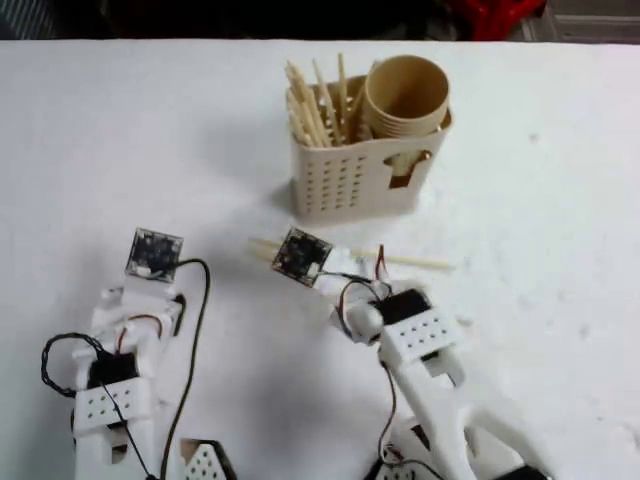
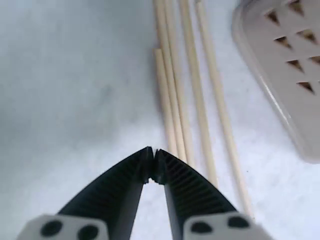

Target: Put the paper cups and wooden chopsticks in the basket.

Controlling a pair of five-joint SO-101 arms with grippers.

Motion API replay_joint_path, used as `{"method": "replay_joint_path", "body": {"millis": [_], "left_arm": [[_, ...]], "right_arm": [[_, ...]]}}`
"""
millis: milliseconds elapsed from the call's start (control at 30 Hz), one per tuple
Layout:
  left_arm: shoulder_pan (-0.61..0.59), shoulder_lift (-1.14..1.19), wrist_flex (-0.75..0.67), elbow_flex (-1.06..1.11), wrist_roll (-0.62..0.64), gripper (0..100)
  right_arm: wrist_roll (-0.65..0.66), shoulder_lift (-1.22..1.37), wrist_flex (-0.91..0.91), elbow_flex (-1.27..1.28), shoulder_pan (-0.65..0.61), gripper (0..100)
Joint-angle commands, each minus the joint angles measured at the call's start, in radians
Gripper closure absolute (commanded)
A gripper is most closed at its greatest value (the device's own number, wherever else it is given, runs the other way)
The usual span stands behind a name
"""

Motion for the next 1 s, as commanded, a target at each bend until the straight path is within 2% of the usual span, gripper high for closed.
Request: {"method": "replay_joint_path", "body": {"millis": [0, 200, 333, 467, 733, 967], "left_arm": [[-0.004, -0.012, -0.021, -0.005, 0.005, 77], [-0.004, -0.012, -0.021, -0.005, 0.005, 77], [-0.004, -0.012, -0.021, -0.005, 0.005, 77], [-0.004, -0.012, -0.021, -0.005, 0.005, 77], [-0.004, -0.012, -0.021, -0.005, 0.005, 77], [-0.004, -0.012, -0.021, -0.005, 0.005, 77]], "right_arm": [[-0.023, -0.082, 0.019, -0.043, -0.004, 97.9], [-0.031, 0.091, 0.007, -0.203, 0.114, 91.0], [-0.126, 0.249, -0.114, -0.242, 0.196, 94.4], [-0.138, 0.366, -0.229, -0.238, 0.242, 97.7], [-0.137, 0.510, -0.289, -0.244, 0.255, 98.1], [-0.091, 0.501, -0.168, -0.227, 0.166, 98.1]]}}
